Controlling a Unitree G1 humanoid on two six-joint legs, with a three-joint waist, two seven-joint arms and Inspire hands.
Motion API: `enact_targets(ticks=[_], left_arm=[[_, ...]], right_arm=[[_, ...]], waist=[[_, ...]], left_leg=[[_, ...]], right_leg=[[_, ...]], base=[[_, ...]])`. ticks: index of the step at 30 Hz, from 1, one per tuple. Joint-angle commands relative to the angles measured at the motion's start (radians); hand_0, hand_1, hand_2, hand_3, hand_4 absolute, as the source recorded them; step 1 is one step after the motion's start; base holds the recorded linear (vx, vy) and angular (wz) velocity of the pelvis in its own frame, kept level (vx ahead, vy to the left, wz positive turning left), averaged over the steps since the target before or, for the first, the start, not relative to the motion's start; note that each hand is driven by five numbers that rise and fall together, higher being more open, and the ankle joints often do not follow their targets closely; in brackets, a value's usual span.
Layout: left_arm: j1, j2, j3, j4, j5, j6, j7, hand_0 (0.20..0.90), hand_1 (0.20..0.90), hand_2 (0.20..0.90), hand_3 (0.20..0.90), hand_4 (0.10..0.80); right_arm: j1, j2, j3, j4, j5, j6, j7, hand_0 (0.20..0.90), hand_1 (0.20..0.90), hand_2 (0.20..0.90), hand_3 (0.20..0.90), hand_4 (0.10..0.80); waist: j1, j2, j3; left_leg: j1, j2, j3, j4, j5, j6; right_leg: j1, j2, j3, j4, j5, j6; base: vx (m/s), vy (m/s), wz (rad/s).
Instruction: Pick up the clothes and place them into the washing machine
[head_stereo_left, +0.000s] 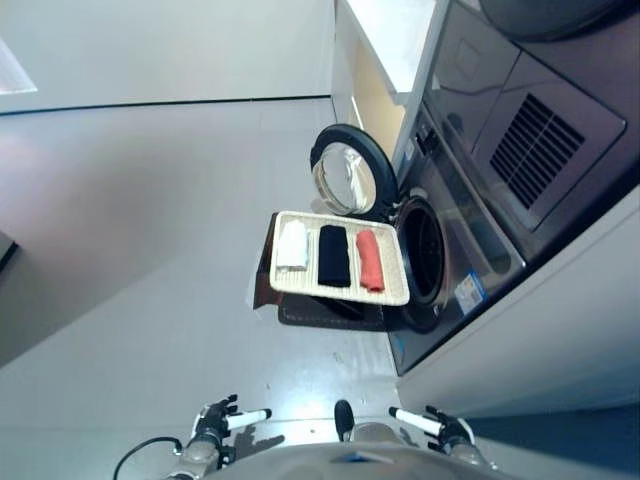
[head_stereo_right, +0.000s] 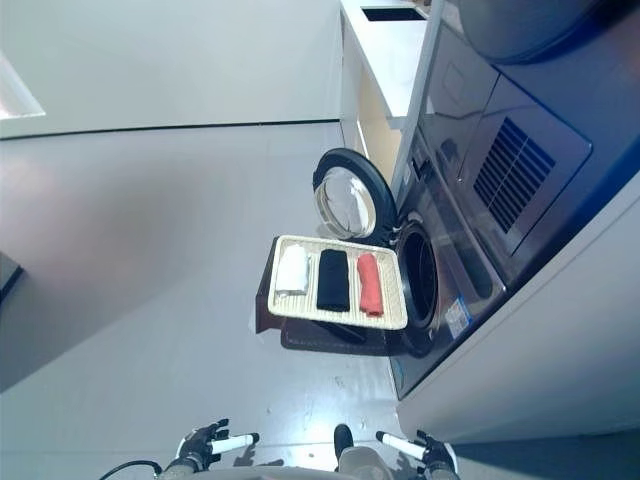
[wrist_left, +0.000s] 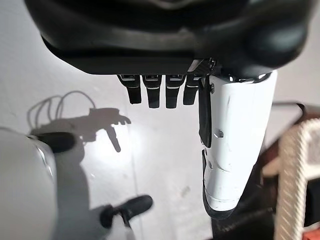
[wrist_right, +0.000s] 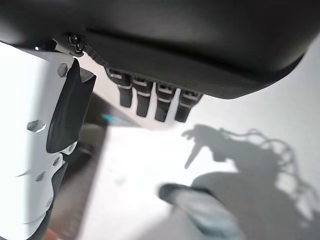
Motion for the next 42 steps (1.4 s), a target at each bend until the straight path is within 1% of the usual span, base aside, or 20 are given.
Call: enact_targets(ticks=[1, 3, 4, 6, 7, 9, 12, 13, 14, 16, 20, 22, 26, 30, 33, 35, 37, 39, 41, 42], left_arm=[[-0.114, 0.046, -0.014, -0.072, -0.037, -0.055, 0.021, 0.9, 0.9, 0.9, 0.9, 0.8], [-0.122, 0.047, -0.012, -0.08, -0.049, -0.059, 0.03, 0.9, 0.9, 0.9, 0.9, 0.8], [-0.124, 0.048, -0.011, -0.087, -0.064, -0.061, 0.036, 0.9, 0.9, 0.9, 0.9, 0.8], [-0.122, 0.048, -0.011, -0.086, -0.066, -0.064, 0.04, 0.9, 0.9, 0.9, 0.9, 0.8], [-0.129, 0.048, -0.014, -0.077, -0.069, -0.064, 0.055, 0.9, 0.9, 0.9, 0.9, 0.8], [-0.137, 0.048, -0.016, -0.068, -0.07, -0.065, 0.063, 0.9, 0.9, 0.9, 0.9, 0.8], [-0.148, 0.048, -0.024, -0.055, -0.077, -0.067, 0.075, 0.9, 0.9, 0.9, 0.9, 0.8], [-0.15, 0.044, -0.026, -0.052, -0.08, -0.067, 0.078, 0.9, 0.9, 0.9, 0.9, 0.8], [-0.15, 0.044, -0.027, -0.052, -0.08, -0.068, 0.078, 0.9, 0.9, 0.9, 0.9, 0.8], [-0.155, 0.038, -0.035, -0.038, -0.078, -0.065, 0.075, 0.9, 0.9, 0.9, 0.9, 0.8], [-0.157, 0.04, -0.038, -0.038, -0.073, -0.064, 0.072, 0.9, 0.9, 0.9, 0.9, 0.8], [-0.155, 0.047, -0.032, -0.046, -0.078, -0.066, 0.072, 0.9, 0.9, 0.9, 0.9, 0.8], [-0.172, 0.068, -0.037, -0.054, -0.074, -0.067, 0.073, 0.9, 0.9, 0.9, 0.9, 0.8], [-0.182, 0.099, -0.043, -0.083, -0.062, -0.069, 0.073, 0.9, 0.9, 0.9, 0.9, 0.8], [-0.196, 0.118, -0.033, -0.083, -0.075, -0.068, 0.076, 0.9, 0.9, 0.9, 0.9, 0.8], [-0.193, 0.128, -0.026, -0.074, -0.083, -0.069, 0.075, 0.9, 0.9, 0.9, 0.9, 0.8], [-0.19, 0.13, -0.016, -0.063, -0.094, -0.072, 0.074, 0.9, 0.9, 0.9, 0.9, 0.8], [-0.19, 0.124, -0.011, -0.054, -0.097, -0.077, 0.073, 0.9, 0.9, 0.9, 0.9, 0.8], [-0.193, 0.119, -0.004, -0.048, -0.101, -0.08, 0.076, 0.9, 0.9, 0.9, 0.9, 0.8], [-0.198, 0.113, -0.006, -0.053, -0.097, -0.08, 0.078, 0.9, 0.9, 0.9, 0.9, 0.8]], right_arm=[[-0.061, -0.025, 0.023, -0.039, 0.009, -0.048, -0.033, 0.9, 0.9, 0.9, 0.9, 0.8], [-0.078, -0.03, 0.03, -0.051, 0.011, -0.05, -0.035, 0.9, 0.9, 0.9, 0.9, 0.8], [-0.11, -0.036, 0.049, -0.055, 0.008, -0.049, -0.046, 0.9, 0.9, 0.9, 0.9, 0.8], [-0.129, -0.038, 0.053, -0.046, 0.012, -0.049, -0.051, 0.9, 0.9, 0.9, 0.9, 0.8], [-0.16, -0.033, 0.065, -0.041, 0.018, -0.052, -0.059, 0.9, 0.9, 0.9, 0.9, 0.8], [-0.174, -0.03, 0.071, -0.038, 0.02, -0.056, -0.065, 0.9, 0.9, 0.9, 0.9, 0.8], [-0.185, -0.031, 0.085, -0.03, 0.014, -0.057, -0.076, 0.9, 0.9, 0.9, 0.9, 0.8], [-0.185, -0.037, 0.081, -0.02, 0.008, -0.057, -0.081, 0.9, 0.9, 0.9, 0.9, 0.8], [-0.185, -0.037, 0.081, -0.02, 0.008, -0.057, -0.081, 0.9, 0.9, 0.9, 0.9, 0.8], [-0.187, -0.042, 0.081, -0.018, 0.006, -0.058, -0.088, 0.9, 0.9, 0.9, 0.9, 0.8], [-0.198, -0.042, 0.072, 0.006, 0.016, -0.053, -0.083, 0.9, 0.9, 0.9, 0.9, 0.8], [-0.202, -0.036, 0.078, 0.003, 0.015, -0.051, -0.077, 0.9, 0.9, 0.9, 0.9, 0.8], [-0.213, -0.022, 0.067, 0.009, 0.028, -0.049, -0.077, 0.9, 0.9, 0.9, 0.9, 0.8], [-0.209, -0.017, 0.051, -0.014, 0.042, -0.053, -0.073, 0.9, 0.9, 0.9, 0.9, 0.8], [-0.211, -0.011, 0.045, -0.025, 0.043, -0.056, -0.073, 0.9, 0.9, 0.9, 0.9, 0.8], [-0.201, -0.008, 0.04, -0.03, 0.039, -0.055, -0.079, 0.9, 0.9, 0.9, 0.9, 0.8], [-0.195, -0.009, 0.034, -0.032, 0.029, -0.053, -0.085, 0.9, 0.9, 0.9, 0.9, 0.8], [-0.195, -0.011, 0.028, -0.019, 0.021, -0.047, -0.089, 0.9, 0.9, 0.9, 0.9, 0.8], [-0.191, -0.012, 0.025, -0.012, 0.014, -0.044, -0.098, 0.9, 0.9, 0.9, 0.9, 0.8], [-0.181, -0.013, 0.028, -0.008, 0.013, -0.041, -0.095, 0.9, 0.9, 0.9, 0.9, 0.8]], waist=[[0.012, -0.037, 0.075], [0.029, -0.047, 0.091], [0.05, -0.068, 0.098], [0.073, -0.071, 0.107], [0.095, -0.088, 0.119], [0.102, -0.087, 0.128], [0.128, -0.069, 0.142], [0.145, -0.039, 0.135], [0.145, -0.041, 0.14], [0.164, -0.019, 0.132], [0.18, -0.008, 0.118], [0.2, -0.012, 0.105], [0.217, -0.044, 0.083], [0.211, -0.058, 0.083], [0.184, -0.023, 0.133], [0.175, -0.009, 0.149], [0.174, -0.016, 0.147], [0.158, -0.037, 0.155], [0.145, -0.044, 0.161], [0.133, -0.056, 0.151]], left_leg=[[-0.012, -0.104, 0.048, 0.389, 0.267, 0.027], [-0.05, -0.116, 0.065, 0.47, 0.26, 0.03], [-0.103, -0.087, 0.127, 0.483, 0.262, 0.041], [-0.148, -0.072, 0.15, 0.464, 0.238, 0.049], [-0.237, -0.045, 0.184, 0.394, 0.218, 0.066], [-0.275, -0.022, 0.199, 0.331, 0.221, 0.065], [-0.308, 0.03, 0.186, 0.039, 0.279, 0.039], [-0.315, 0.047, 0.147, -0.13, 0.345, 0.014], [-0.302, 0.045, 0.149, -0.143, 0.35, 0.014], [-0.354, 0.051, 0.138, -0.277, 0.407, -0.016], [-0.354, 0.035, 0.16, -0.284, 0.419, -0.015], [-0.353, 0.01, 0.103, -0.271, 0.418, -0.01], [-0.377, -0.037, 0.123, -0.195, 0.36, 0.035], [-0.353, -0.087, 0.149, -0.161, 0.298, 0.084], [-0.303, -0.096, 0.142, -0.146, 0.265, 0.111], [-0.269, -0.088, 0.144, -0.154, 0.246, 0.113], [-0.234, -0.092, 0.158, -0.167, 0.221, 0.101], [-0.181, -0.115, 0.164, -0.19, 0.19, 0.093], [-0.129, -0.114, 0.163, -0.222, 0.177, 0.087], [-0.108, -0.123, 0.148, -0.237, 0.168, 0.081]], right_leg=[[0.021, -0.017, 0.073, -0.114, 0.1, 0.064], [0.047, -0.02, 0.081, -0.108, 0.088, 0.052], [0.081, -0.028, 0.093, -0.104, 0.064, 0.04], [0.1, -0.024, 0.109, -0.096, 0.048, 0.038], [0.134, -0.027, 0.133, -0.088, 0.025, 0.036], [0.144, -0.022, 0.143, -0.085, 0.008, 0.039], [0.195, -0.012, 0.163, -0.091, -0.036, 0.053], [0.224, 0.005, 0.18, -0.104, -0.059, 0.06], [0.232, 0.002, 0.181, -0.105, -0.06, 0.059], [0.288, 0.008, 0.217, -0.116, -0.102, 0.059], [0.342, -0.006, 0.242, -0.125, -0.134, 0.065], [0.365, -0.025, 0.27, -0.123, -0.155, 0.07], [0.363, -0.093, 0.287, -0.054, -0.163, 0.109], [0.25, -0.113, 0.314, 0.195, -0.015, 0.149], [0.119, -0.073, 0.262, 0.406, 0.073, 0.14], [0.054, -0.108, 0.154, 0.413, 0.027, 0.126], [0.025, -0.144, 0.043, 0.249, -0.029, 0.124], [-0.025, -0.14, -0.04, 0.071, -0.004, 0.13], [-0.025, -0.135, -0.069, -0.021, 0.046, 0.146], [-0.011, -0.127, -0.042, -0.061, 0.059, 0.147]], base=[[0.273, -0.258, -0.26], [0.247, -0.219, -0.2], [0.255, -0.191, -0.24], [0.254, -0.09, -0.35], [0.252, -0.052, -0.32], [0.176, 0.006, -0.35], [0.289, 0.117, -0.14], [0.28, 0.141, -0.23], [0.327, 0.149, -0.32], [0.311, 0.133, -0.35], [0.261, 0.161, -0.65], [0.211, 0.171, -0.78], [0.234, 0.186, -0.34], [0.17, 0.19, -0.12], [0.107, 0.214, -0.08], [0.172, 0.182, 0.06], [0.251, 0.07, -0.11], [0.337, 0.005, -0.34], [0.321, -0.027, -0.09], [0.166, -0.031, 0.06]])
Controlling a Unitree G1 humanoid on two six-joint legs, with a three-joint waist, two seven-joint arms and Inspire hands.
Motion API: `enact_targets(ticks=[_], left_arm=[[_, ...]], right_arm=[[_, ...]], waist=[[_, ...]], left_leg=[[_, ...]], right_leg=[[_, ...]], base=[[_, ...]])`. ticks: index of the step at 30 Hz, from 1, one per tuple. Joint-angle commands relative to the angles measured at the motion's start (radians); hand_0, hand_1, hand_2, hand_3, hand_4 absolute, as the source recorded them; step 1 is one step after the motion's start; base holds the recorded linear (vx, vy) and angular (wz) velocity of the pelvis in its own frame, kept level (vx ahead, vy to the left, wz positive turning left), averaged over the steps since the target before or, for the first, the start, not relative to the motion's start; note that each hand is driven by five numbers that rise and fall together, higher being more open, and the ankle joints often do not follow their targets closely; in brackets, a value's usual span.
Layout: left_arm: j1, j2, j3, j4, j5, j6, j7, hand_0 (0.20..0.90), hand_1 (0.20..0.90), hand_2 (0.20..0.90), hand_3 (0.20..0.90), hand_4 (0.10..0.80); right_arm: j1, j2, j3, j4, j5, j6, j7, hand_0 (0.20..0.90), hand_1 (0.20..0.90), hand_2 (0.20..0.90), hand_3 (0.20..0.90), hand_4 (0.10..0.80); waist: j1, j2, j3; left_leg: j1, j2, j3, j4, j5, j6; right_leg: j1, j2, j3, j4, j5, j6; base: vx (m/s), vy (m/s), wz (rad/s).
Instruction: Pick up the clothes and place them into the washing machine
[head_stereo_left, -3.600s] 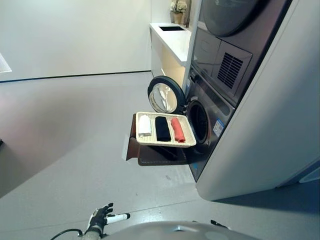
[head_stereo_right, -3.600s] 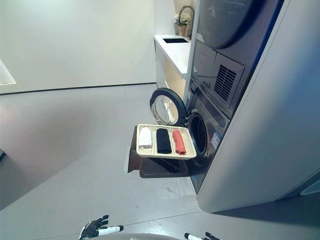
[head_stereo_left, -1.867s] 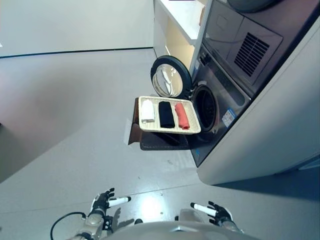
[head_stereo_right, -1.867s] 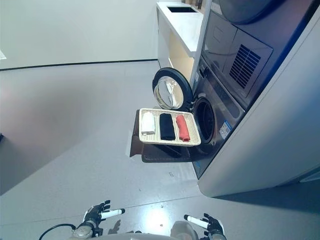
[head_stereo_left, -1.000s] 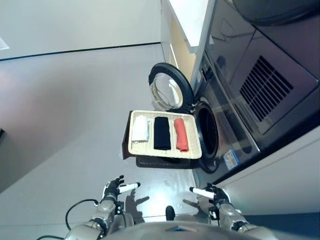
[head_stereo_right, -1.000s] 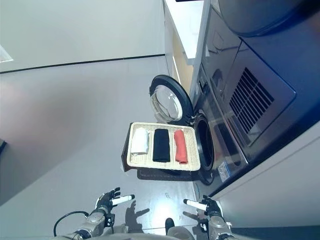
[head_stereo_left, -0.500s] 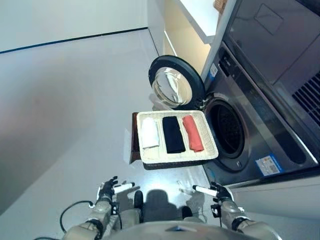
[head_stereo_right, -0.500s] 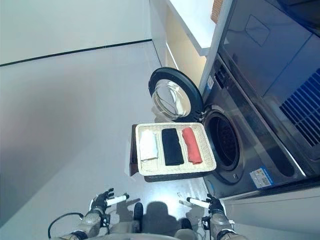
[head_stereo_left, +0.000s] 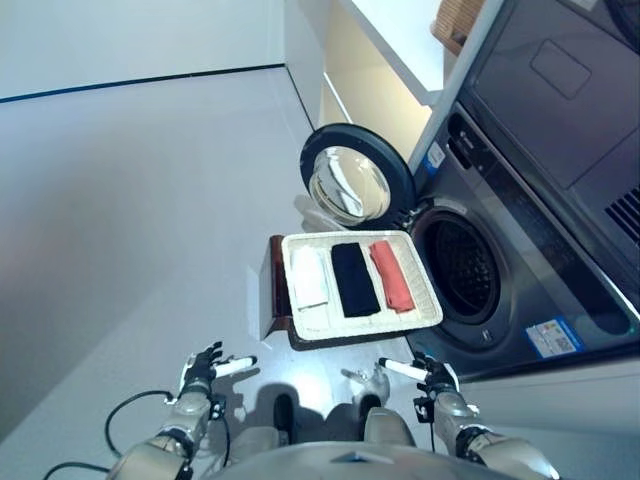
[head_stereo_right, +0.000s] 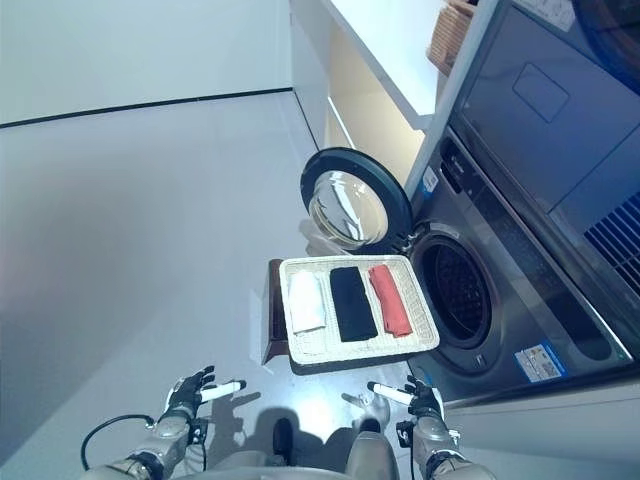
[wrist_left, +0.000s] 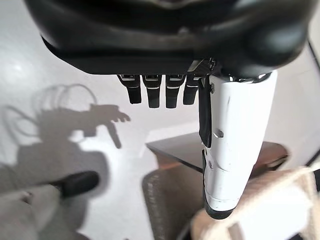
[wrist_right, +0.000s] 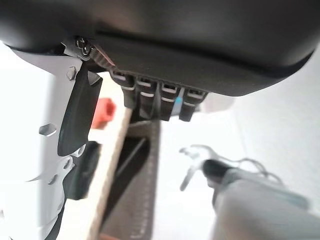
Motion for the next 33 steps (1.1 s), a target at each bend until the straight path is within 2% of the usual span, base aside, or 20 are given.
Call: enact_targets(ticks=[1, 2, 5, 9, 12, 13, 14, 15, 16, 17, 18, 20, 21, 22, 24, 25, 26, 28, 31, 33], left_arm=[[-0.066, 0.003, 0.021, -0.026, -0.011, -0.061, 0.014, 0.9, 0.9, 0.9, 0.9, 0.8], [-0.069, -0.002, 0.023, -0.025, -0.011, -0.062, 0.012, 0.9, 0.9, 0.9, 0.9, 0.8], [-0.068, -0.036, 0.01, -0.031, -0.019, -0.062, 0.003, 0.9, 0.9, 0.9, 0.9, 0.8], [-0.077, -0.047, -0.002, -0.032, -0.013, -0.061, -0.002, 0.9, 0.9, 0.9, 0.9, 0.8], [-0.081, -0.046, -0.001, -0.038, -0.012, -0.065, -0.001, 0.9, 0.9, 0.9, 0.9, 0.8], [-0.077, -0.046, 0.004, -0.046, -0.015, -0.066, -0.005, 0.9, 0.9, 0.9, 0.9, 0.8], [-0.072, -0.045, 0.008, -0.053, -0.019, -0.068, -0.008, 0.9, 0.9, 0.9, 0.9, 0.8], [-0.068, -0.047, 0.009, -0.059, -0.025, -0.07, -0.011, 0.9, 0.9, 0.9, 0.9, 0.8], [-0.066, -0.05, 0.009, -0.063, -0.032, -0.07, -0.011, 0.9, 0.9, 0.9, 0.9, 0.8], [-0.066, -0.05, 0.009, -0.063, -0.032, -0.07, -0.011, 0.9, 0.9, 0.9, 0.9, 0.8], [-0.061, -0.055, 0.011, -0.059, -0.04, -0.07, -0.011, 0.9, 0.9, 0.9, 0.9, 0.8], [-0.051, -0.06, 0.011, -0.047, -0.04, -0.069, -0.009, 0.9, 0.9, 0.9, 0.9, 0.8], [-0.05, -0.06, 0.011, -0.047, -0.04, -0.069, -0.009, 0.9, 0.9, 0.9, 0.9, 0.8], [-0.043, -0.062, 0.011, -0.034, -0.037, -0.068, -0.009, 0.9, 0.9, 0.9, 0.9, 0.8], [-0.038, -0.065, 0.007, -0.023, -0.031, -0.067, -0.006, 0.9, 0.9, 0.9, 0.9, 0.8], [-0.038, -0.066, 0.006, -0.02, -0.03, -0.066, -0.003, 0.9, 0.9, 0.9, 0.9, 0.8], [-0.037, -0.068, 0.006, -0.018, -0.031, -0.064, -0.004, 0.9, 0.9, 0.9, 0.9, 0.8], [-0.026, -0.069, 0.011, -0.016, -0.036, -0.064, -0.006, 0.9, 0.9, 0.9, 0.9, 0.8], [-0.034, -0.06, 0.008, -0.029, -0.041, -0.069, -0.01, 0.9, 0.9, 0.9, 0.9, 0.8], [-0.034, -0.053, 0.004, -0.039, -0.037, -0.073, -0.006, 0.9, 0.9, 0.9, 0.9, 0.8]], right_arm=[[-0.019, -0.052, -0.011, -0.028, 0.003, -0.026, -0.034, 0.9, 0.9, 0.9, 0.9, 0.8], [-0.011, -0.053, -0.01, -0.026, 0.004, -0.026, -0.031, 0.9, 0.9, 0.9, 0.9, 0.8], [-0.011, -0.064, -0.001, -0.034, -0.002, -0.031, -0.031, 0.9, 0.9, 0.9, 0.9, 0.8], [-0.035, -0.074, 0.002, -0.033, 0.014, -0.043, -0.028, 0.9, 0.9, 0.9, 0.9, 0.8], [-0.043, -0.076, 0.007, -0.047, 0.017, -0.047, -0.023, 0.9, 0.9, 0.9, 0.9, 0.8], [-0.041, -0.074, 0.013, -0.047, 0.015, -0.049, -0.018, 0.9, 0.9, 0.9, 0.9, 0.8], [-0.037, -0.073, 0.015, -0.047, 0.013, -0.049, -0.017, 0.9, 0.9, 0.9, 0.9, 0.8], [-0.035, -0.075, 0.016, -0.049, 0.012, -0.049, -0.017, 0.9, 0.9, 0.9, 0.9, 0.8], [-0.036, -0.075, 0.018, -0.053, 0.012, -0.051, -0.014, 0.9, 0.9, 0.9, 0.9, 0.8], [-0.036, -0.075, 0.018, -0.053, 0.012, -0.051, -0.014, 0.9, 0.9, 0.9, 0.9, 0.8], [-0.044, -0.075, 0.028, -0.06, 0.01, -0.05, -0.016, 0.9, 0.9, 0.9, 0.9, 0.8], [-0.054, -0.074, 0.033, -0.057, 0.014, -0.05, -0.021, 0.9, 0.9, 0.9, 0.9, 0.8], [-0.054, -0.074, 0.033, -0.057, 0.014, -0.05, -0.021, 0.9, 0.9, 0.9, 0.9, 0.8], [-0.062, -0.072, 0.039, -0.061, 0.013, -0.05, -0.022, 0.9, 0.9, 0.9, 0.9, 0.8], [-0.068, -0.08, 0.039, -0.051, 0.011, -0.049, -0.023, 0.9, 0.9, 0.9, 0.9, 0.8], [-0.068, -0.082, 0.039, -0.049, 0.011, -0.051, -0.027, 0.9, 0.9, 0.9, 0.9, 0.8], [-0.067, -0.084, 0.036, -0.047, 0.011, -0.049, -0.025, 0.9, 0.9, 0.9, 0.9, 0.8], [-0.063, -0.082, 0.03, -0.041, 0.006, -0.048, -0.026, 0.9, 0.9, 0.9, 0.9, 0.8], [-0.07, -0.075, 0.025, -0.038, 0.008, -0.043, -0.028, 0.9, 0.9, 0.9, 0.9, 0.8], [-0.07, -0.071, 0.016, -0.035, 0.011, -0.041, -0.026, 0.9, 0.9, 0.9, 0.9, 0.8]], waist=[[-0.024, -0.006, 0.011], [-0.024, -0.011, 0.004], [-0.021, -0.01, -0.026], [-0.026, 0.0, -0.038], [-0.032, 0.007, -0.037], [-0.03, 0.007, -0.026], [-0.022, 0.002, -0.012], [-0.011, -0.003, 0.005], [-0.004, -0.009, 0.014], [-0.004, -0.008, 0.014], [0.011, -0.016, 0.019], [0.021, -0.014, 0.015], [0.024, -0.014, 0.017], [0.028, -0.01, 0.013], [0.048, 0.018, 0.005], [0.055, 0.028, 0.001], [0.063, 0.035, -0.003], [0.068, 0.042, -0.019], [0.072, 0.036, -0.034], [0.083, 0.027, -0.041]], left_leg=[[0.026, 0.038, -0.088, 0.059, -0.081, -0.132], [0.037, 0.036, -0.096, 0.05, -0.087, -0.133], [0.052, 0.05, -0.107, 0.046, -0.096, -0.144], [0.039, 0.06, -0.121, 0.087, -0.119, -0.16], [0.027, 0.068, -0.115, 0.177, -0.128, -0.177], [-0.008, 0.07, -0.107, 0.326, -0.09, -0.198], [-0.048, 0.065, -0.118, 0.452, -0.054, -0.205], [-0.091, 0.043, -0.133, 0.544, -0.035, -0.202], [-0.122, 0.021, -0.149, 0.601, -0.037, -0.193], [-0.124, 0.022, -0.149, 0.606, -0.039, -0.192], [-0.201, 0.007, -0.158, 0.631, -0.026, -0.181], [-0.256, 0.027, -0.149, 0.532, -0.036, -0.173], [-0.252, 0.028, -0.146, 0.531, -0.039, -0.173], [-0.245, 0.053, -0.135, 0.415, -0.04, -0.171], [-0.236, 0.105, -0.133, 0.17, 0.055, -0.187], [-0.248, 0.115, -0.126, 0.098, 0.089, -0.192], [-0.254, 0.117, -0.135, 0.067, 0.111, -0.198], [-0.226, 0.108, -0.151, 0.047, 0.106, -0.193], [-0.21, 0.087, -0.121, 0.072, 0.084, -0.18], [-0.213, 0.072, -0.091, 0.111, 0.053, -0.165]], right_leg=[[0.056, 0.057, 0.001, -0.117, 0.134, -0.033], [0.071, 0.061, 0.024, -0.132, 0.135, -0.038], [0.11, 0.072, 0.011, -0.153, 0.136, -0.052], [0.137, 0.093, 0.018, -0.168, 0.113, -0.07], [0.153, 0.105, 0.021, -0.167, 0.097, -0.082], [0.189, 0.116, 0.027, -0.17, 0.08, -0.1], [0.213, 0.115, 0.033, -0.17, 0.077, -0.112], [0.228, 0.11, 0.038, -0.169, 0.075, -0.12], [0.241, 0.108, 0.045, -0.172, 0.072, -0.124], [0.241, 0.109, 0.045, -0.172, 0.072, -0.124], [0.258, 0.101, 0.063, -0.178, 0.064, -0.127], [0.268, 0.096, 0.087, -0.183, 0.054, -0.119], [0.271, 0.096, 0.09, -0.183, 0.052, -0.119], [0.277, 0.1, 0.108, -0.185, 0.042, -0.111], [0.298, 0.12, 0.133, -0.191, 0.013, -0.101], [0.31, 0.124, 0.139, -0.191, -0.006, -0.098], [0.325, 0.126, 0.148, -0.191, -0.022, -0.095], [0.336, 0.121, 0.163, -0.191, -0.037, -0.089], [0.34, 0.088, 0.172, -0.191, -0.043, -0.077], [0.343, 0.057, 0.175, -0.153, -0.049, -0.06]], base=[[0.239, -0.046, 0.18], [0.143, -0.045, 0.4], [0.224, -0.139, 0.48], [0.097, -0.104, -0.02], [0.093, -0.09, 0.09], [0.117, -0.125, 0.12], [0.142, -0.155, 0.13], [0.124, -0.115, 0.14], [0.064, -0.055, 0.08], [0.12, -0.047, -0.06], [0.135, -0.002, -0.25], [0.163, 0.034, -0.41], [0.149, 0.072, -0.32], [0.169, 0.095, -0.22], [0.248, 0.151, -0.32], [0.243, 0.146, -0.22], [0.23, 0.133, -0.35], [0.196, 0.155, -0.92], [0.178, 0.184, -0.83], [0.178, 0.165, -0.1]])
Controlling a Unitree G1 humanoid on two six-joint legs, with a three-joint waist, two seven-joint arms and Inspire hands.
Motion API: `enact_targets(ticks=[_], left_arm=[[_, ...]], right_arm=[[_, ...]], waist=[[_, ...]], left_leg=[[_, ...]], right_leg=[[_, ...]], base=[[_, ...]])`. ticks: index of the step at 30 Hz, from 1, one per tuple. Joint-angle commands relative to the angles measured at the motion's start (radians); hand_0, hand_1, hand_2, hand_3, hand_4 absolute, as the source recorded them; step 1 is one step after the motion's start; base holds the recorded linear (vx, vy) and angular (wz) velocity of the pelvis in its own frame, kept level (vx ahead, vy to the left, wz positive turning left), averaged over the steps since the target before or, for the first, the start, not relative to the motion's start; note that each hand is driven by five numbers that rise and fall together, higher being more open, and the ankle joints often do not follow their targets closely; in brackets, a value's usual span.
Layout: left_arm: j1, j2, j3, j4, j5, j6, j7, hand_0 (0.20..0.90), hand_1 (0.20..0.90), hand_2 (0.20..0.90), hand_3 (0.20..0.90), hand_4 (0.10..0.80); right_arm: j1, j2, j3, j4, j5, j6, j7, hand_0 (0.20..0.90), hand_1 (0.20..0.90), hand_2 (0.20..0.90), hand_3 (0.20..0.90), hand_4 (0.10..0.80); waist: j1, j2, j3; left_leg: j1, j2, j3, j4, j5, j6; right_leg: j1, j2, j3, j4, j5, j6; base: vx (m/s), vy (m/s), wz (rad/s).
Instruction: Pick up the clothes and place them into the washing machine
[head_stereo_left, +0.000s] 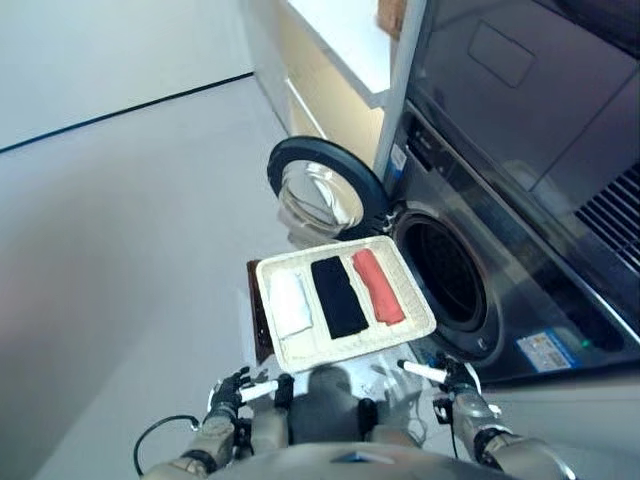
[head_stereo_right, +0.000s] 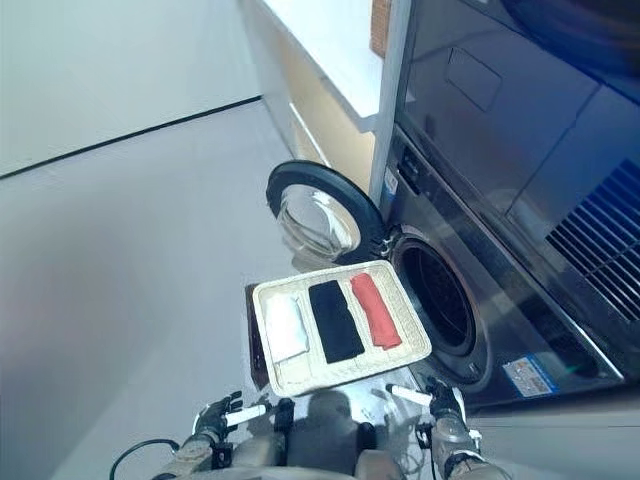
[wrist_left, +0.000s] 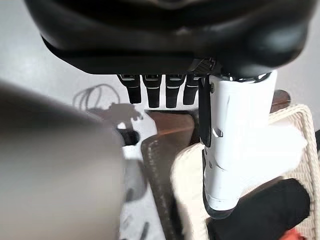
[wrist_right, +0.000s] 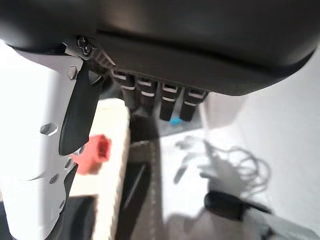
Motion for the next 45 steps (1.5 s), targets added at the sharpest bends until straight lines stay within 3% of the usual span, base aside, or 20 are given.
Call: enact_targets(ticks=[1, 4, 5, 7, 8, 11, 13, 20, 31, 35, 37, 41, 45], left_arm=[[-0.088, 0.069, 0.015, -0.031, -0.009, -0.069, 0.024, 0.9, 0.9, 0.9, 0.9, 0.8], [-0.091, 0.085, 0.012, -0.051, -0.015, -0.075, 0.021, 0.9, 0.9, 0.9, 0.9, 0.8], [-0.099, 0.09, 0.014, -0.053, -0.021, -0.076, 0.024, 0.9, 0.9, 0.9, 0.9, 0.8], [-0.112, 0.1, 0.02, -0.047, -0.035, -0.081, 0.031, 0.9, 0.9, 0.9, 0.9, 0.8], [-0.111, 0.102, 0.032, -0.038, -0.038, -0.081, 0.031, 0.9, 0.9, 0.9, 0.9, 0.8], [-0.103, 0.099, 0.037, -0.03, -0.043, -0.084, 0.027, 0.9, 0.9, 0.9, 0.9, 0.8], [-0.098, 0.081, 0.038, -0.019, -0.044, -0.078, 0.02, 0.9, 0.9, 0.9, 0.9, 0.8], [-0.098, 0.07, 0.023, -0.024, -0.032, -0.077, 0.027, 0.9, 0.9, 0.9, 0.9, 0.8], [-0.185, 0.091, 0.073, -0.119, -0.168, -0.139, 0.102, 0.9, 0.9, 0.9, 0.9, 0.8], [-0.2, 0.113, 0.073, -0.214, -0.187, -0.17, 0.128, 0.9, 0.9, 0.9, 0.9, 0.8], [-0.19, 0.129, 0.062, -0.404, -0.214, -0.215, 0.132, 0.9, 0.9, 0.9, 0.9, 0.8], [-0.15, 0.133, 0.068, -0.589, -0.242, -0.24, 0.123, 0.9, 0.9, 0.9, 0.9, 0.8], [-0.132, 0.14, 0.053, -0.677, -0.225, -0.244, 0.12, 0.9, 0.9, 0.9, 0.9, 0.8]], right_arm=[[-0.079, 0.005, -0.022, -0.039, 0.008, -0.036, -0.008, 0.9, 0.9, 0.9, 0.9, 0.8], [-0.082, 0.005, -0.016, -0.047, -0.006, -0.035, -0.002, 0.9, 0.9, 0.9, 0.9, 0.8], [-0.088, 0.004, -0.016, -0.053, -0.007, -0.035, -0.005, 0.9, 0.9, 0.9, 0.9, 0.8], [-0.105, -0.002, -0.013, -0.055, -0.013, -0.033, -0.012, 0.9, 0.9, 0.9, 0.9, 0.8], [-0.101, -0.004, -0.009, -0.056, -0.017, -0.032, -0.01, 0.9, 0.9, 0.9, 0.9, 0.8], [-0.092, -0.001, -0.001, -0.057, -0.032, -0.034, -0.015, 0.9, 0.9, 0.9, 0.9, 0.8], [-0.09, -0.003, 0.012, -0.067, -0.065, -0.03, -0.026, 0.9, 0.9, 0.9, 0.9, 0.8], [-0.123, -0.025, 0.038, -0.081, -0.138, -0.022, -0.072, 0.9, 0.9, 0.9, 0.9, 0.8], [-0.365, -0.121, 0.099, -0.043, -0.248, 0.016, -0.188, 0.9, 0.9, 0.9, 0.9, 0.8], [-0.433, -0.14, 0.115, -0.065, -0.246, 0.014, -0.214, 0.9, 0.9, 0.9, 0.9, 0.8], [-0.472, -0.175, 0.113, -0.086, -0.237, 0.007, -0.233, 0.9, 0.9, 0.9, 0.9, 0.8], [-0.527, -0.204, 0.105, -0.088, -0.223, 0.002, -0.248, 0.9, 0.9, 0.9, 0.9, 0.8], [-0.595, -0.234, 0.107, -0.068, -0.218, 0.003, -0.264, 0.9, 0.9, 0.9, 0.9, 0.8]], waist=[[0.042, -0.06, -0.02], [0.042, -0.051, 0.002], [0.039, -0.041, 0.017], [0.039, -0.035, 0.041], [0.033, -0.053, 0.039], [0.037, -0.066, 0.028], [0.038, -0.072, 0.017], [0.041, -0.072, 0.016], [0.07, -0.049, 0.136], [0.073, -0.05, 0.174], [0.077, -0.044, 0.198], [0.087, -0.036, 0.208], [0.099, -0.028, 0.206]], left_leg=[[-0.099, -0.038, 0.021, 0.099, -0.048, -0.034], [-0.064, -0.048, 0.027, 0.098, -0.07, -0.004], [-0.055, -0.043, 0.026, 0.094, -0.07, -0.003], [-0.031, -0.039, 0.027, 0.07, -0.075, -0.013], [-0.01, -0.046, 0.027, 0.068, -0.097, -0.023], [0.005, -0.041, 0.027, 0.049, -0.088, -0.027], [0.014, -0.033, 0.025, 0.02, -0.079, -0.041], [0.005, -0.027, 0.003, -0.002, -0.068, -0.054], [-0.145, -0.034, 0.019, 0.043, -0.061, -0.071], [-0.219, -0.039, 0.028, 0.075, -0.063, -0.072], [-0.286, -0.049, 0.032, 0.1, -0.065, -0.073], [-0.36, -0.064, 0.035, 0.121, -0.066, -0.071], [-0.385, -0.068, 0.036, 0.104, -0.058, -0.069]], right_leg=[[0.146, -0.069, 0.042, 0.005, -0.054, 0.055], [0.045, -0.051, 0.034, 0.195, -0.026, 0.074], [-0.011, -0.046, 0.001, 0.236, -0.019, 0.079], [-0.078, -0.072, -0.122, 0.162, 0.004, 0.068], [-0.055, -0.091, -0.151, 0.034, 0.04, 0.063], [-0.029, -0.091, -0.131, 0.009, 0.051, 0.055], [-0.001, -0.095, -0.185, -0.041, 0.065, 0.058], [0.021, -0.087, -0.212, -0.078, 0.06, 0.057], [-0.086, -0.102, -0.238, -0.081, 0.081, 0.062], [-0.146, -0.107, -0.23, -0.072, 0.09, 0.062], [-0.2, -0.115, -0.237, -0.052, 0.091, 0.064], [-0.264, -0.123, -0.238, -0.039, 0.103, 0.068], [-0.291, -0.124, -0.232, -0.05, 0.113, 0.072]], base=[[0.152, 0.153, -0.02], [0.091, 0.124, -0.22], [-0.019, 0.076, -0.22], [0.037, -0.025, -0.36], [0.115, -0.098, -0.41], [0.139, -0.064, 0.09], [0.1, -0.095, 0.13], [0.049, -0.066, 0.23], [-0.043, -0.009, 0.06], [-0.03, 0.018, 0.03], [-0.064, 0.02, 0.01], [-0.018, 0.031, 0.05], [0.031, 0.03, 0.0]])
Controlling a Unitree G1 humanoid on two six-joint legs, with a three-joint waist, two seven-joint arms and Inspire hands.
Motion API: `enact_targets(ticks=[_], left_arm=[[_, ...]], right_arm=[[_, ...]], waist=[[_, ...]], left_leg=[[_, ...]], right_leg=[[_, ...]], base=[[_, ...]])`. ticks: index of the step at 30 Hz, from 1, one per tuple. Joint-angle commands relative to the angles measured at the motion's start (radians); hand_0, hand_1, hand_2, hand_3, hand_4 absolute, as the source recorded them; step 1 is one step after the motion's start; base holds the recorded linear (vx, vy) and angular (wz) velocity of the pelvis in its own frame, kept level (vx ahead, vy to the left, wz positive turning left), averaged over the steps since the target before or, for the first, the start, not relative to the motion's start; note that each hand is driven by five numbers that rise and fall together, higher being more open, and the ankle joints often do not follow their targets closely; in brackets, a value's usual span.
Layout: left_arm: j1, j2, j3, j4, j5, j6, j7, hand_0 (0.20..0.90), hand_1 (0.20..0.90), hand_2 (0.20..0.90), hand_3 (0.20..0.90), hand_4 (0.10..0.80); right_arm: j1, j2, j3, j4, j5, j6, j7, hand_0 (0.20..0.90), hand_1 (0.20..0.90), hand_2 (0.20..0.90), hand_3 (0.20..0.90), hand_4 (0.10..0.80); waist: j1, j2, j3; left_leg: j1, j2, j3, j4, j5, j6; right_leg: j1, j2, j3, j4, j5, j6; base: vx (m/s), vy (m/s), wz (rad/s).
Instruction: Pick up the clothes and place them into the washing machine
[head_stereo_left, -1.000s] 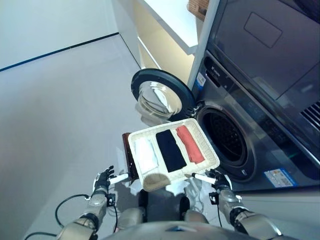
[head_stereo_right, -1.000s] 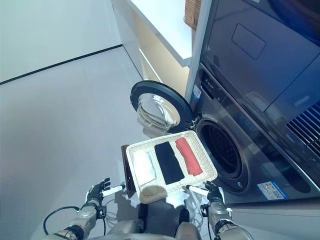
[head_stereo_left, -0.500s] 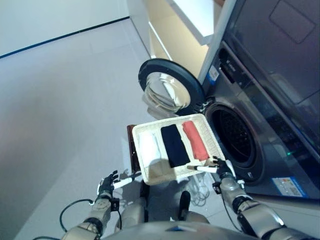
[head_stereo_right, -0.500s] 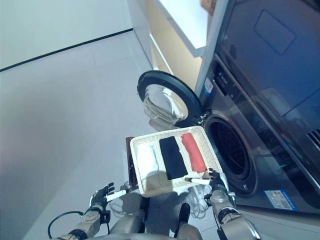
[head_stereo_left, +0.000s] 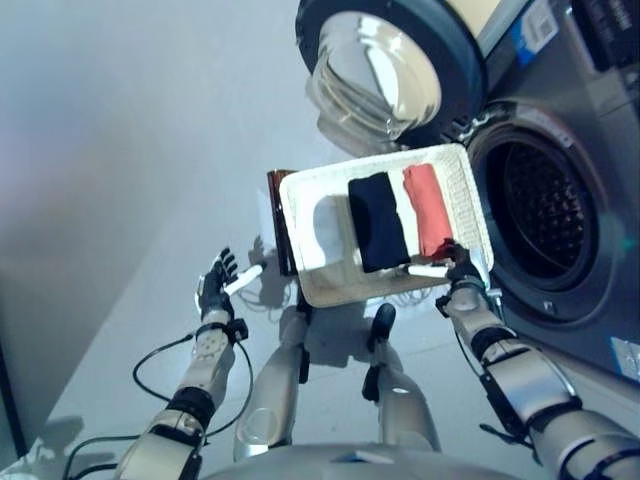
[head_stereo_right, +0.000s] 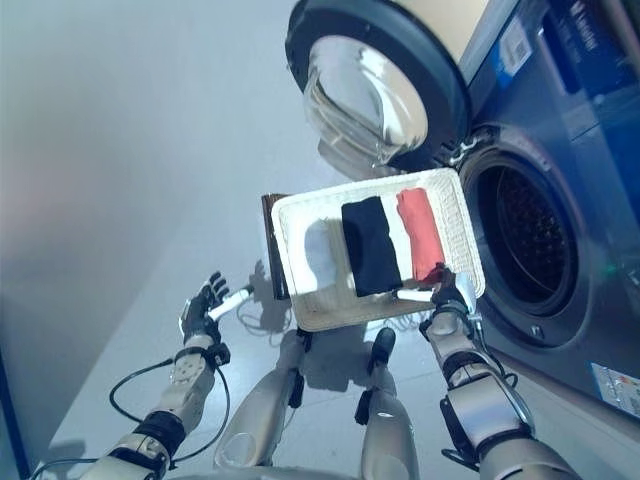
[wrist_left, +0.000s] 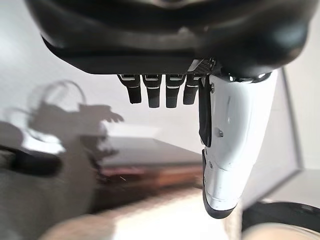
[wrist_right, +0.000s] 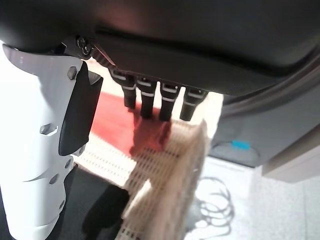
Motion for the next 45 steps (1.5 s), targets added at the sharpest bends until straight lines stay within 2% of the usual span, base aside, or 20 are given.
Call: enact_targets(ticks=[1, 4, 7, 13, 14, 19, 29, 37, 45], left_arm=[[-0.027, 0.074, 0.012, -0.113, 0.012, -0.087, 0.011, 0.9, 0.9, 0.9, 0.9, 0.8], [0.003, 0.083, 0.0, -0.149, 0.026, -0.083, 0.009, 0.9, 0.9, 0.9, 0.9, 0.8], [0.042, 0.087, -0.016, -0.143, 0.056, -0.081, 0.023, 0.9, 0.9, 0.9, 0.9, 0.8], [0.04, 0.087, -0.035, -0.047, 0.085, -0.08, 0.043, 0.9, 0.9, 0.9, 0.9, 0.8], [0.033, 0.076, -0.029, 0.008, 0.08, -0.077, 0.052, 0.9, 0.9, 0.9, 0.9, 0.8], [0.019, 0.064, -0.017, 0.046, 0.064, -0.079, 0.056, 0.9, 0.9, 0.9, 0.9, 0.8], [0.027, 0.076, -0.005, -0.042, 0.022, -0.077, 0.043, 0.9, 0.9, 0.9, 0.9, 0.8], [0.088, 0.102, -0.015, -0.17, 0.015, -0.081, 0.03, 0.9, 0.9, 0.9, 0.9, 0.8], [0.096, 0.123, -0.042, -0.178, 0.016, -0.076, 0.035, 0.9, 0.9, 0.9, 0.9, 0.8]], right_arm=[[-0.123, -0.109, 0.016, -0.025, 0.007, -0.036, -0.084, 0.9, 0.9, 0.9, 0.9, 0.8], [-0.171, -0.133, 0.01, -0.012, 0.001, -0.037, -0.122, 0.9, 0.9, 0.9, 0.9, 0.8], [-0.159, -0.121, -0.028, -0.069, 0.005, -0.076, -0.191, 0.9, 0.9, 0.9, 0.9, 0.8], [-0.122, -0.094, -0.041, -0.136, 0.019, -0.108, -0.203, 0.9, 0.9, 0.9, 0.9, 0.8], [-0.1, -0.079, -0.047, -0.179, 0.024, -0.118, -0.206, 0.9, 0.9, 0.9, 0.9, 0.8], [-0.081, -0.069, -0.043, -0.179, 0.032, -0.116, -0.183, 0.9, 0.9, 0.9, 0.9, 0.8], [-0.186, -0.146, 0.066, -0.071, -0.064, -0.045, -0.159, 0.9, 0.9, 0.9, 0.9, 0.8], [-0.279, -0.2, 0.104, 0.0, -0.129, -0.012, -0.2, 0.9, 0.9, 0.9, 0.9, 0.8], [-0.373, -0.234, 0.156, 0.045, -0.14, -0.005, -0.203, 0.9, 0.9, 0.9, 0.9, 0.8]], waist=[[0.021, -0.06, 0.012], [0.034, -0.05, 0.01], [0.037, -0.042, 0.0], [0.029, -0.053, -0.013], [0.019, -0.06, -0.017], [0.011, -0.065, -0.02], [0.03, -0.062, 0.011], [0.051, -0.064, 0.025], [0.063, -0.065, 0.019]], left_leg=[[-0.012, -0.031, 0.058, 0.109, -0.127, -0.053], [-0.011, -0.036, 0.059, 0.089, -0.122, -0.049], [0.008, -0.037, 0.064, 0.066, -0.12, -0.046], [0.044, -0.034, 0.065, 0.063, -0.127, -0.043], [0.06, -0.03, 0.067, 0.063, -0.132, -0.043], [0.089, -0.023, 0.063, 0.044, -0.125, -0.046], [0.07, -0.02, 0.047, 0.018, -0.099, -0.047], [-0.038, -0.035, 0.043, 0.077, -0.127, -0.037], [-0.071, -0.043, 0.037, 0.072, -0.13, -0.033]], right_leg=[[0.069, -0.088, 0.048, 0.002, -0.009, 0.074], [0.067, -0.087, 0.049, -0.008, -0.007, 0.076], [0.074, -0.089, 0.058, -0.019, -0.008, 0.082], [0.092, -0.086, 0.073, -0.02, -0.01, 0.083], [0.103, -0.085, 0.08, -0.02, -0.01, 0.084], [0.112, -0.083, 0.085, -0.023, -0.003, 0.085], [0.092, -0.073, 0.075, -0.025, 0.001, 0.079], [0.028, -0.065, 0.074, -0.003, -0.014, 0.069], [-0.005, -0.062, 0.082, -0.001, -0.018, 0.07]], base=[[0.037, 0.041, 0.02], [0.059, 0.062, 0.0], [0.065, 0.068, -0.01], [0.04, 0.037, -0.09], [0.024, 0.011, -0.11], [0.005, -0.007, -0.08], [-0.006, -0.019, 0.0], [0.006, 0.0, 0.01], [0.03, 0.031, 0.02]])
